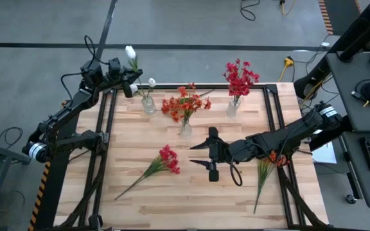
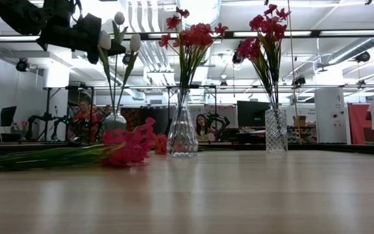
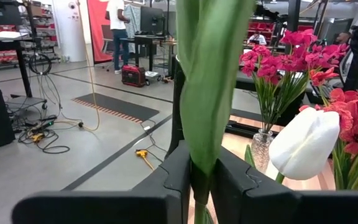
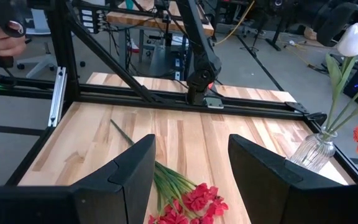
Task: Sort flowers into vase by color
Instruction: Put the white tulip into the top left transparent vase, then put the bottom orange flowers into the bottom transparent vase
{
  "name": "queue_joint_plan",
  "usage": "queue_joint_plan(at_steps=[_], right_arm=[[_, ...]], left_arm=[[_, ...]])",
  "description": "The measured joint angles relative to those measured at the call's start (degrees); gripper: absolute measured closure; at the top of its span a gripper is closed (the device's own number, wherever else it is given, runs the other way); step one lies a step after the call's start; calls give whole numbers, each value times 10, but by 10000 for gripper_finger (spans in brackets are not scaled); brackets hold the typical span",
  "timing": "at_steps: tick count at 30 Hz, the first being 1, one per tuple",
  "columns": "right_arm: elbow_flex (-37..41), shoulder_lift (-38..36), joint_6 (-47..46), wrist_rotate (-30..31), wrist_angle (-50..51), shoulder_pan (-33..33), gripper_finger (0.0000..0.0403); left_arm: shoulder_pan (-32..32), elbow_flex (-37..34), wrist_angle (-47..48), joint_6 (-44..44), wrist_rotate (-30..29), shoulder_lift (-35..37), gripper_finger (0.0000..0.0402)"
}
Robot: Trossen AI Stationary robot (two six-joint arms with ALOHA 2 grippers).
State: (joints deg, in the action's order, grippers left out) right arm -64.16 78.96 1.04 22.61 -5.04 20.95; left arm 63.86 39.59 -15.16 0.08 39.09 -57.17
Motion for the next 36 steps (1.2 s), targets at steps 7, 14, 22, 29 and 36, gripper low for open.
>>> queue_joint_plan(at_steps=[7,14,22,29,36], right_arm=[[0,0,1,0,0,0,206],[0,0,1,0,0,0,206],[0,0,0,0,0,0,206],[0,0,1,0,0,0,206],[0,0,1,0,1,0,206]], left_arm=[[0,0,0,0,0,0,334],[0,0,0,0,1,0,304],[0,3,13,-4,11,13,247],[0,41,59,-4,14,34,199],[0,105,120,1,7,32,170]])
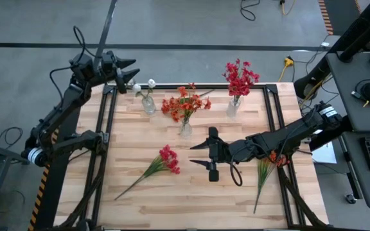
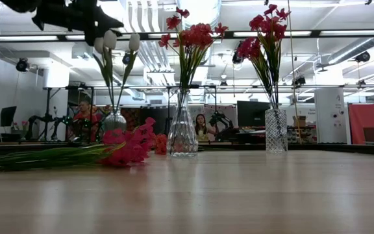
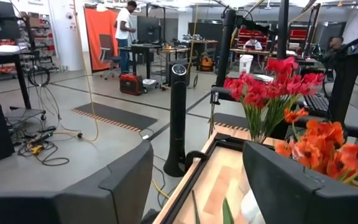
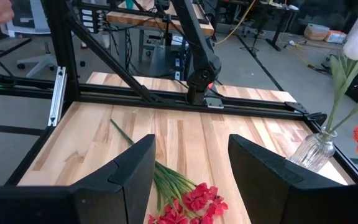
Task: Sort flowers into vase by color
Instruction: Put the bottom orange flowers into the bottom transparent vase
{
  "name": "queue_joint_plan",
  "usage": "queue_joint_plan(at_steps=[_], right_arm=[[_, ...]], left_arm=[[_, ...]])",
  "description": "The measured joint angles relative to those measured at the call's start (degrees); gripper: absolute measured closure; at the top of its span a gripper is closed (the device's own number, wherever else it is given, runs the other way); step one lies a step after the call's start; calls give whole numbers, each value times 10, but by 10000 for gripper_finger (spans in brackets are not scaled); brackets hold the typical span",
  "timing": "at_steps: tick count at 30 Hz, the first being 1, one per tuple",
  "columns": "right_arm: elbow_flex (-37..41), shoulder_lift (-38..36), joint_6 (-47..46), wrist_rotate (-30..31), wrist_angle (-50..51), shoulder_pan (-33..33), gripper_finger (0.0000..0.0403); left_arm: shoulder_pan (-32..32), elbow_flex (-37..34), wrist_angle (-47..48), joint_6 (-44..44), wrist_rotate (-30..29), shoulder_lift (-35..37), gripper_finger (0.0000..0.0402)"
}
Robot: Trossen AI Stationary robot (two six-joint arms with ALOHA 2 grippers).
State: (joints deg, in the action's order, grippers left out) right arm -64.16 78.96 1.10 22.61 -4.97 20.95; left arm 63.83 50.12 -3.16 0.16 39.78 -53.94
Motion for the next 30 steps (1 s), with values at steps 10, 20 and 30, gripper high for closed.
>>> queue_joint_plan(at_steps=[10,20,30], right_arm=[[0,0,-50,-2,50,1,206],[0,0,-195,-10,226,2,206],[-3,-6,-330,-157,398,2,206]], left_arm=[[-10,148,196,11,3,-2,164],[-177,291,413,38,-101,32,164],[-458,265,444,-54,-304,45,165]])
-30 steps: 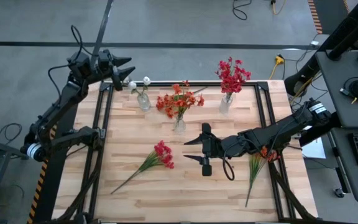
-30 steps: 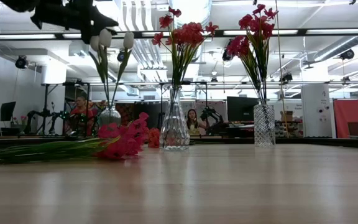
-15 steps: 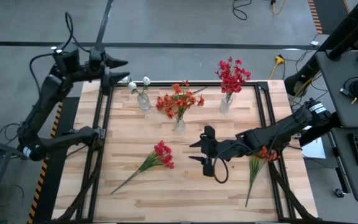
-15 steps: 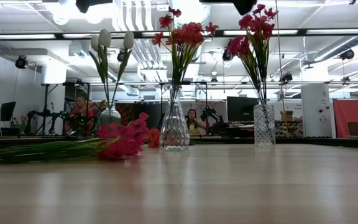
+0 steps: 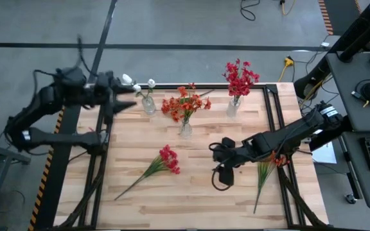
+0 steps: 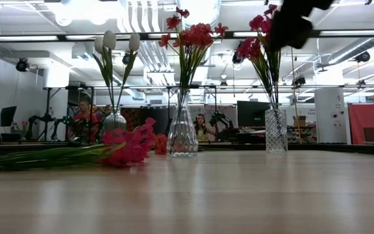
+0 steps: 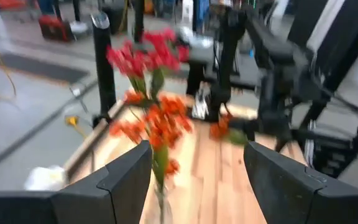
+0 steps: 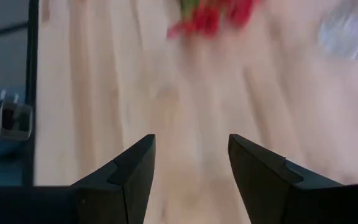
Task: Sort flowers into vase by color
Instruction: Put the bottom orange flowers into the bottom transparent vase
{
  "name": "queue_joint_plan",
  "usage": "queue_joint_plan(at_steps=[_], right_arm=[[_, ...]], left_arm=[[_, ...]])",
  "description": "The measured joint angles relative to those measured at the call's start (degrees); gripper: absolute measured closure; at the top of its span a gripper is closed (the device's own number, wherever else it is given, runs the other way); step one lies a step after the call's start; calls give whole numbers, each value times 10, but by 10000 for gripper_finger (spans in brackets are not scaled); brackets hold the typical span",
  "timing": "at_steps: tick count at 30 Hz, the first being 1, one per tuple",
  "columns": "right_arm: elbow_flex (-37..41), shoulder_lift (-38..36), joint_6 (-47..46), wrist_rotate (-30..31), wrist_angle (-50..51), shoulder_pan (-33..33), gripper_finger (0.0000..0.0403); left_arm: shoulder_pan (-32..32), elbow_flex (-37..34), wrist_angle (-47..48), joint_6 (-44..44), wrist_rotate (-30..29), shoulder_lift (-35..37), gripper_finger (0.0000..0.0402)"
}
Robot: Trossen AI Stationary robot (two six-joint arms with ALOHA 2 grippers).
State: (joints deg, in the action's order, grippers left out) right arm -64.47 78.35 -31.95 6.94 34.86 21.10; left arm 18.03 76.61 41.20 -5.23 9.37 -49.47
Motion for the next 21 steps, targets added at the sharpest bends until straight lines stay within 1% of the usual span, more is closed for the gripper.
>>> queue_joint_plan(at_steps=[2,5,7,9,12,14,17,21], right_arm=[[-5,0,-22,-32,39,2,206],[-9,0,-57,-55,95,8,206],[-10,-3,-83,-60,138,15,206],[-10,-9,-112,-60,180,24,206],[-10,-20,-151,-58,235,41,206],[-10,-29,-168,-55,249,54,206],[-9,-46,-185,-54,253,74,206],[-9,-64,-220,-53,253,99,206]], left_arm=[[-67,-5,11,-11,-56,-12,165],[-165,-6,44,-39,-149,-32,165],[-226,-6,74,-75,-213,-48,165],[-284,-6,95,-110,-259,-65,165],[-358,-8,132,-171,-298,-91,165],[-401,-14,141,-215,-322,-107,165],[-446,-29,148,-269,-328,-135,165],[-491,-38,157,-333,-328,-179,165]])
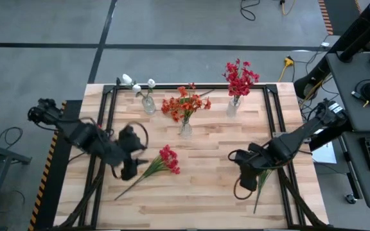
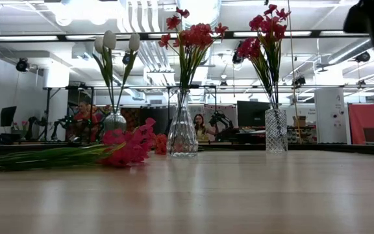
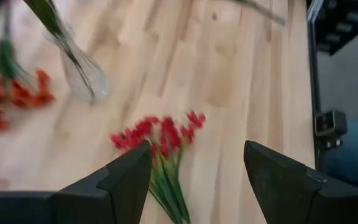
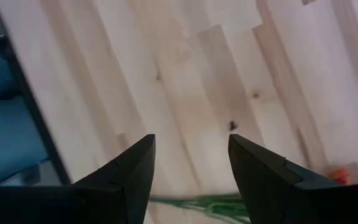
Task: Sort flowers into vase by color
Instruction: Put the bottom orange flowers into the bottom transparent vase
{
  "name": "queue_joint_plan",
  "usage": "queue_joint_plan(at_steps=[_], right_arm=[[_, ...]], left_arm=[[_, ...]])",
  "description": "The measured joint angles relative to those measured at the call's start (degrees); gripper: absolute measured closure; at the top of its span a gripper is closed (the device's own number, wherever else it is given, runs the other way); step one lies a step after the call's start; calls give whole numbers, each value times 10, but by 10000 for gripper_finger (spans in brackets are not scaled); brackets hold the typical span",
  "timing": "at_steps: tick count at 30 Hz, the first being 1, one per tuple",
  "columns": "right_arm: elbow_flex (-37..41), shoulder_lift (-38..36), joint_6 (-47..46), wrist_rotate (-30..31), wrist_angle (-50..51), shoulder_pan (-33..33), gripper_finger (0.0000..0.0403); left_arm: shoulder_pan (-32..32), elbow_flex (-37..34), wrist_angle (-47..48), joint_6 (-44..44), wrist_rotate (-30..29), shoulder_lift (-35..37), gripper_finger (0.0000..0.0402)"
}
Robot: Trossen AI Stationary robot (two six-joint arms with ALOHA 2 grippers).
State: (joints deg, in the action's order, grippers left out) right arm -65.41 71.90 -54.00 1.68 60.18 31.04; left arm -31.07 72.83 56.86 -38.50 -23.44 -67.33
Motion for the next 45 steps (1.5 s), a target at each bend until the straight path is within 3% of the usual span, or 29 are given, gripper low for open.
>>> queue_joint_plan(at_steps=[6,12,18,21,33,38,45], right_arm=[[0,-17,-84,27,2,30,206],[5,-14,-241,57,77,44,206],[50,-17,-352,47,104,55,206],[81,-16,-394,5,91,60,199],[179,-9,-636,-39,7,131,112],[213,5,-711,-47,-34,160,104],[216,46,-744,-48,-37,167,110]], left_arm=[[-41,0,8,-55,9,-72,165],[-59,2,7,-75,16,-141,165],[-60,2,4,-68,18,-197,165],[-60,2,2,-45,19,-216,165],[-60,2,2,36,-1,-230,165],[-60,2,6,64,-14,-230,165],[-60,2,7,83,-36,-230,165]])
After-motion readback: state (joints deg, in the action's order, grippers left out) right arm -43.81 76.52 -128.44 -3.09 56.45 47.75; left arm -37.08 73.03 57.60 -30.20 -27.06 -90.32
